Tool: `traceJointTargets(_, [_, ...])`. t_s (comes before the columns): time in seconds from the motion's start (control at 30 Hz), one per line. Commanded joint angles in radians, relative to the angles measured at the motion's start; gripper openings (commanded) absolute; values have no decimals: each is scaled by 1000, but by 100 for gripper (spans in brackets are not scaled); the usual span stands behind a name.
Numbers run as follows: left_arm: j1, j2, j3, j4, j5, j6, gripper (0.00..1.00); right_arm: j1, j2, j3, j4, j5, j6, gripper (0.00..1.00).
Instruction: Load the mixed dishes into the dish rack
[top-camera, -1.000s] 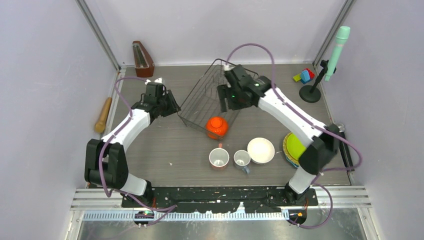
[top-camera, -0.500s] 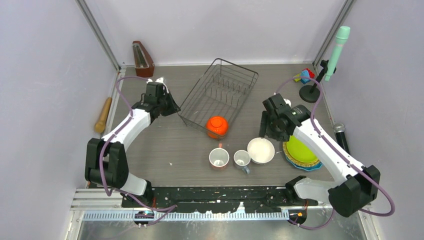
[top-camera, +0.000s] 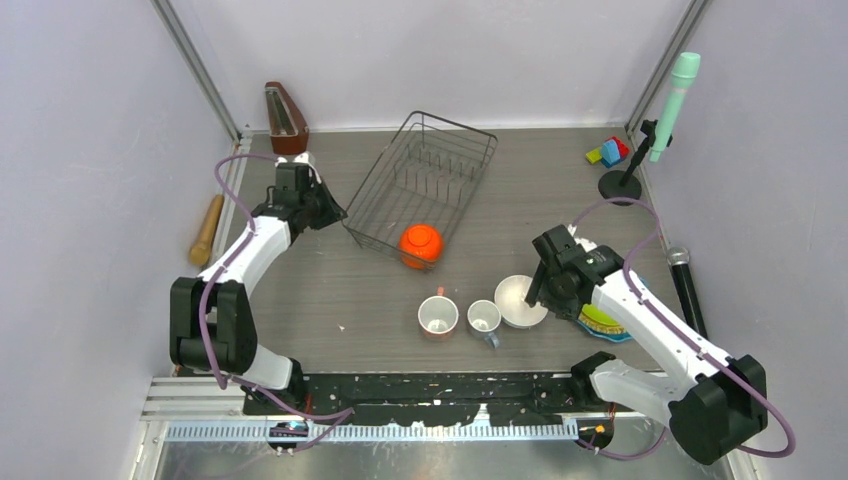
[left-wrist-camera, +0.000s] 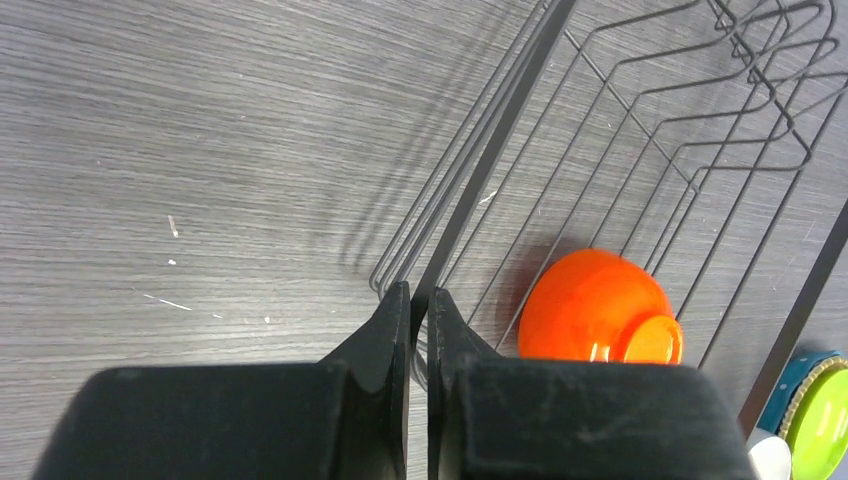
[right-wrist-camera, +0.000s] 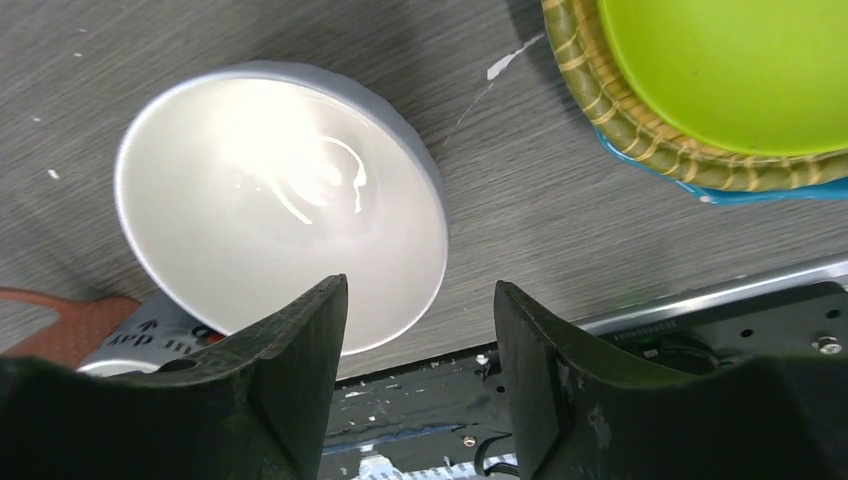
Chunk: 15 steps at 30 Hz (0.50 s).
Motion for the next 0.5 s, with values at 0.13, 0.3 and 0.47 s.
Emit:
traceJointTargets(0.13, [14,-14,23,16,-33,-27,31,-3,-30,-125,162,-47,111,57])
traceJointTargets(0.3, [15,-72,30,-25,-16,-34,40,-3,-7,-162,212,-75,133,52])
traceJointTargets(0.47, [13,-135,73,-109,30,-43,54,-3,-23,-147,193,-42,131,9])
